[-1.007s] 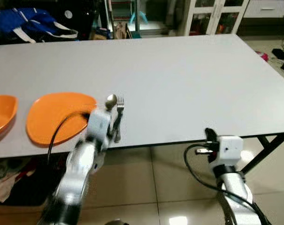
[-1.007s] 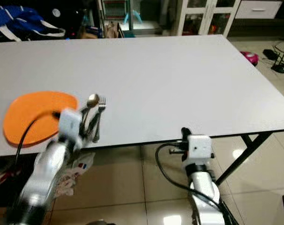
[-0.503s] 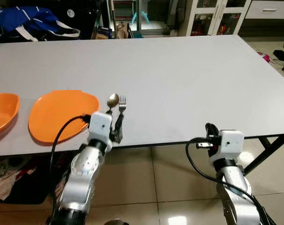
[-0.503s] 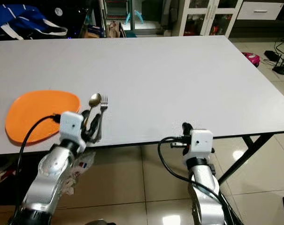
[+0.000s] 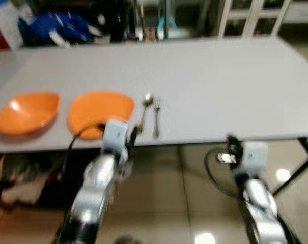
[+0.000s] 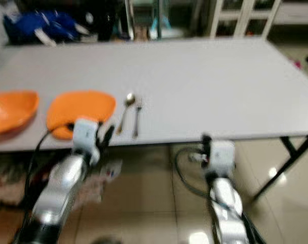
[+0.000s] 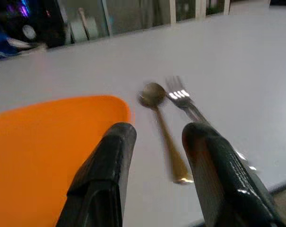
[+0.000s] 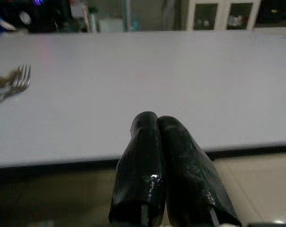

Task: Setting the table

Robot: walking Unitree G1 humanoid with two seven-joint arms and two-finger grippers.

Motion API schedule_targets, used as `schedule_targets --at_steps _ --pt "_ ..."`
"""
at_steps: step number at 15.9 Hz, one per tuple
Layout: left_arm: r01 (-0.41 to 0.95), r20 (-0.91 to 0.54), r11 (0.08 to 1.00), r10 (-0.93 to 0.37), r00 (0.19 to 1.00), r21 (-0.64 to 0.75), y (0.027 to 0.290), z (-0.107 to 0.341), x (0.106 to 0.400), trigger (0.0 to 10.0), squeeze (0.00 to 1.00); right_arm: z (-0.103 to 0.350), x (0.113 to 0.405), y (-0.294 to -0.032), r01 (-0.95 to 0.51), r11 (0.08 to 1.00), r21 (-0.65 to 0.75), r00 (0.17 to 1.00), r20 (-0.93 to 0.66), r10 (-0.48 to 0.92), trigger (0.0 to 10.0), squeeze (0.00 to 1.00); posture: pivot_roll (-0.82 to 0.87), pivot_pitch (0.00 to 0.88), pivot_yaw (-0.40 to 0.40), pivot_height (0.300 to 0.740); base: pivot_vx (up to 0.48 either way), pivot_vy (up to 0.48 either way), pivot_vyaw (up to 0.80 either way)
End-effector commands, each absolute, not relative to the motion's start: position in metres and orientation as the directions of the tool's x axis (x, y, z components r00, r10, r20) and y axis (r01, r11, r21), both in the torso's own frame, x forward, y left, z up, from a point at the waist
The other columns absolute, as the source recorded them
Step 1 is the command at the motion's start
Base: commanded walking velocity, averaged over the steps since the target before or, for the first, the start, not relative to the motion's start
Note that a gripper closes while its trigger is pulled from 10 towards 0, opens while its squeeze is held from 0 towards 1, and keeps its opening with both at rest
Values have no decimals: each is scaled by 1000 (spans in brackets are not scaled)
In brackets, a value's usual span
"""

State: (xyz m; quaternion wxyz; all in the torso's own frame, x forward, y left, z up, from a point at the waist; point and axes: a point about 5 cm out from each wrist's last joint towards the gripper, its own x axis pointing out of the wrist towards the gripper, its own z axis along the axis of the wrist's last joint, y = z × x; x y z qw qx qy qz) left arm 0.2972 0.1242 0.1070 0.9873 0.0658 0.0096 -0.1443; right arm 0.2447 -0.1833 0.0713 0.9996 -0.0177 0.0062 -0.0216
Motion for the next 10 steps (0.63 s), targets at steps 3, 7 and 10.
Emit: schedule_targets --at_steps 3,7,10 --pt "257 -86 955 -246 965 148 138 98 299 10000 0 72 244 -173 18 1000 -23 1000 2 -18 10000 0 -44 0 47 740 0 476 0" --pt "251 -95 960 -240 966 126 137 96 304 10000 0 69 239 -174 20 1000 -22 1000 -9 -20 10000 0 -47 0 44 740 0 476 0" --pt "248 -95 960 -236 967 128 136 96 307 10000 0 68 237 -174 19 1000 -22 1000 -14 -19 10000 0 -49 0 46 740 0 476 0"
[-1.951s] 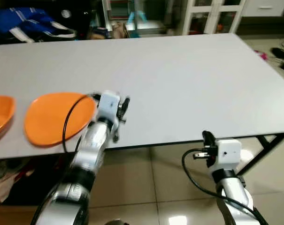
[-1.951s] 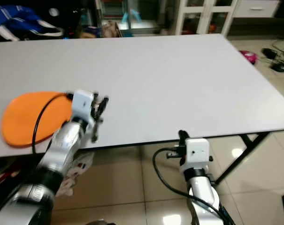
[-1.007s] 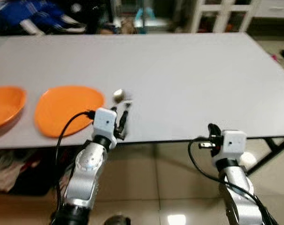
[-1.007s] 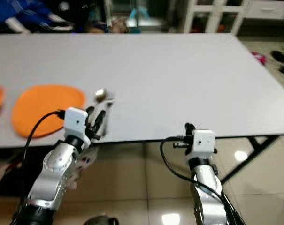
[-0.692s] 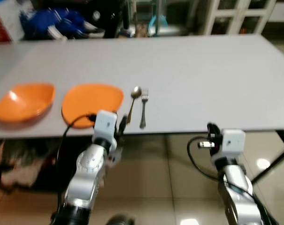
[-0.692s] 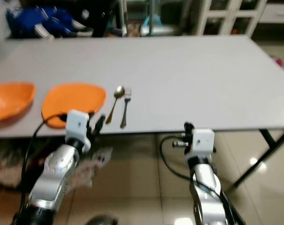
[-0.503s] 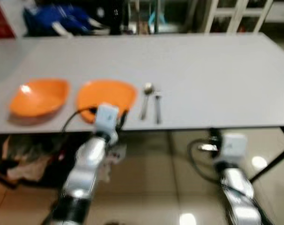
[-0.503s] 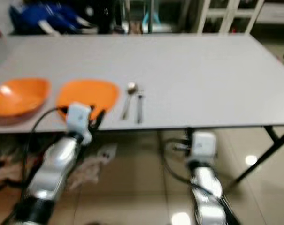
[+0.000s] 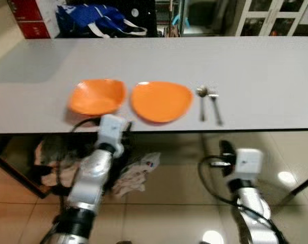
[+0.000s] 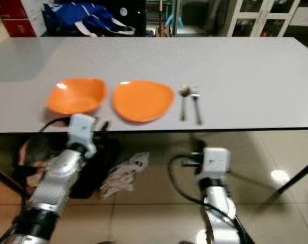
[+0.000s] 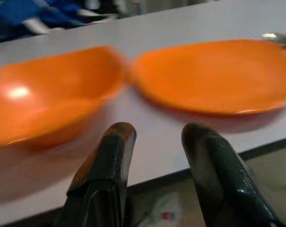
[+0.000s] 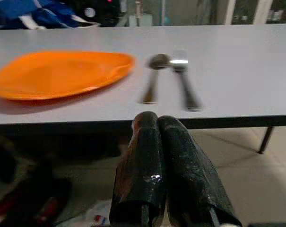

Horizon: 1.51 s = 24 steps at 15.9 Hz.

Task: Setting the table

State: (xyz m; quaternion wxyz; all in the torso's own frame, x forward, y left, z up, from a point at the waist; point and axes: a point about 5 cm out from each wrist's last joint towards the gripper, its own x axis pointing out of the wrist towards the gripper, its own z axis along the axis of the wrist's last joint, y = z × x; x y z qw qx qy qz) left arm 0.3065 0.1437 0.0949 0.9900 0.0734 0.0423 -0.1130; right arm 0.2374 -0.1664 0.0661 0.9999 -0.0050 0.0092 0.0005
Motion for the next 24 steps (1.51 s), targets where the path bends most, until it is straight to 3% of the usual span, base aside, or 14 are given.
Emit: schedule_targets --at_steps 1,7,13,18,23,24 --pt "249 -95 960 -239 967 127 135 96 308 10000 0 68 237 -174 20 1000 -23 1000 -13 -20 10000 0 -49 0 46 740 0 480 0" --pt "262 -69 958 -256 964 119 142 96 314 10000 0 73 233 -168 17 1000 8 1000 24 -17 10000 0 -48 0 42 740 0 480 0" --pt "183 -111 969 -166 980 164 188 85 309 10000 0 72 231 -167 13 1000 12 1000 17 -13 10000 0 -36 0 39 740 0 480 0" --pt "253 -67 962 -247 967 105 162 96 313 10000 0 72 232 -165 5 1000 13 1000 14 -5 10000 0 -34 0 36 740 0 480 0" --pt "400 -148 916 -391 908 31 165 97 281 10000 0 69 221 -169 -5 1000 7 1000 -6 5 10000 0 -19 0 32 740 0 480 0" --pt "366 -147 930 -360 921 18 168 97 285 10000 0 69 222 -168 -9 1000 8 1000 -6 9 10000 0 -14 0 27 740 0 480 0"
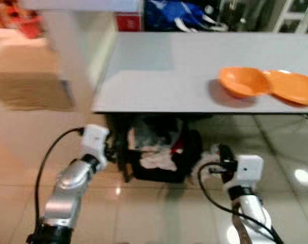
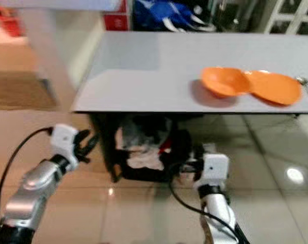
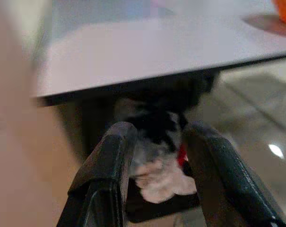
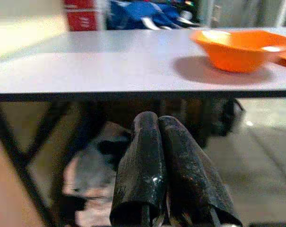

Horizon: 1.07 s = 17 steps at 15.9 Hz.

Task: Setting the table

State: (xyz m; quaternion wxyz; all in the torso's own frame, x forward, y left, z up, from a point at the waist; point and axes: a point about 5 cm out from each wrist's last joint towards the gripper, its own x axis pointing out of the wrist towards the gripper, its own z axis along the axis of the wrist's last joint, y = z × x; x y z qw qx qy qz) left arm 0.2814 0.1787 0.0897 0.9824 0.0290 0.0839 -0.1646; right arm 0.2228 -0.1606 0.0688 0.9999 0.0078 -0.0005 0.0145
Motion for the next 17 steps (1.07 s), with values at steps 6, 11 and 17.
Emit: schedule_targets --at_steps 6,11,17 --pt "290 -151 955 -279 948 55 178 94 289 10000 0 74 222 -167 -39 999 -4 999 9 39 10000 0 -27 0 33 740 0 480 0" --pt "305 -143 951 -295 945 56 171 98 295 10000 0 74 225 -169 -47 999 -8 999 7 47 10000 0 -17 0 31 740 0 480 0" --pt "295 -23 949 -294 955 113 160 110 297 10000 0 86 234 -165 -34 999 8 995 89 34 10000 0 -14 0 34 740 0 480 0"
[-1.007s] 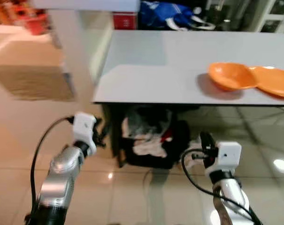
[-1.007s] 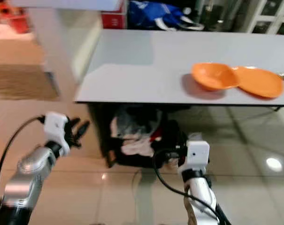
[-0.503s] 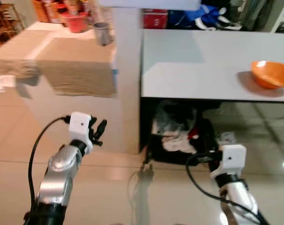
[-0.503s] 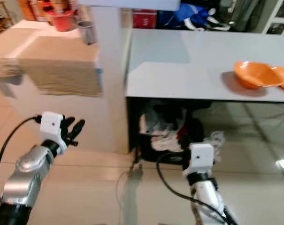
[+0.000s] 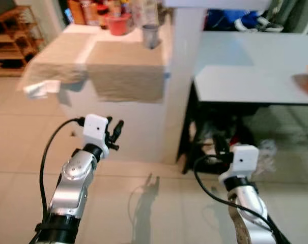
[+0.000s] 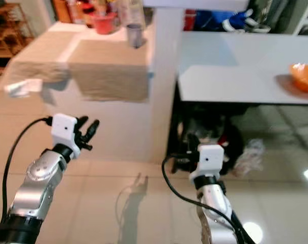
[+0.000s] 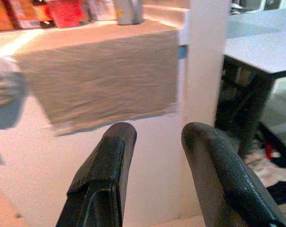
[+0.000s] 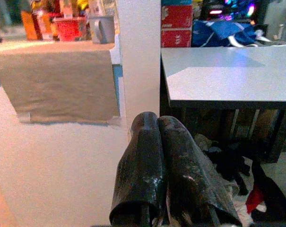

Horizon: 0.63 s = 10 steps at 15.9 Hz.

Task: Setting the table

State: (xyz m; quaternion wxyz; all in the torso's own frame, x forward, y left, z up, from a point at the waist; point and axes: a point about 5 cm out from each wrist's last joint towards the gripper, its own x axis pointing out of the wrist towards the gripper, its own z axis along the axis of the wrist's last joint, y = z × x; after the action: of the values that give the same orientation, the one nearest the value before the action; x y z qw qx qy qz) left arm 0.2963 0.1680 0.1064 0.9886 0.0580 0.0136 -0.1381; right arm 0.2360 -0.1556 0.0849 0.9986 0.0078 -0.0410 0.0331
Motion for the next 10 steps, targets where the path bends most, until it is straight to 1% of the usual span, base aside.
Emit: schedule_targets --at_steps 1,3,4,6,7,8,9,10 --pt "283 -10 951 -284 959 125 160 111 298 10000 0 91 236 -168 -12 1000 12 992 122 11 10000 0 -13 0 33 740 0 480 0" --pt "283 0 949 -286 958 141 157 114 301 10000 0 103 242 -168 -13 1000 -9 984 176 15 10000 0 -7 0 28 740 0 480 0" --pt "283 1 943 -287 958 175 154 114 304 10000 0 106 245 -168 -11 1000 -7 983 183 12 10000 0 -7 0 26 740 0 0 0" --pt "278 30 941 -289 957 194 152 120 305 10000 0 104 246 -169 0 1000 -17 984 177 3 10000 0 -9 0 27 740 0 0 0" --pt "290 31 941 -300 953 176 149 120 305 10000 0 100 247 -170 23 999 -33 989 150 -18 10000 0 -12 0 29 740 0 0 0" --pt "293 32 941 -302 953 168 147 120 305 10000 0 99 247 -170 28 1000 -13 989 143 -26 10000 0 -13 0 29 740 0 0 0" --pt "294 32 942 -303 953 159 145 119 305 10000 0 96 247 -168 16 1000 -18 992 124 -14 10000 1000 -20 0 29 740 0 0 0" --pt "293 33 942 -302 953 163 144 119 305 10000 0 95 247 -167 5 1000 -13 994 113 -4 10000 1000 -22 0 29 740 0 0 0"
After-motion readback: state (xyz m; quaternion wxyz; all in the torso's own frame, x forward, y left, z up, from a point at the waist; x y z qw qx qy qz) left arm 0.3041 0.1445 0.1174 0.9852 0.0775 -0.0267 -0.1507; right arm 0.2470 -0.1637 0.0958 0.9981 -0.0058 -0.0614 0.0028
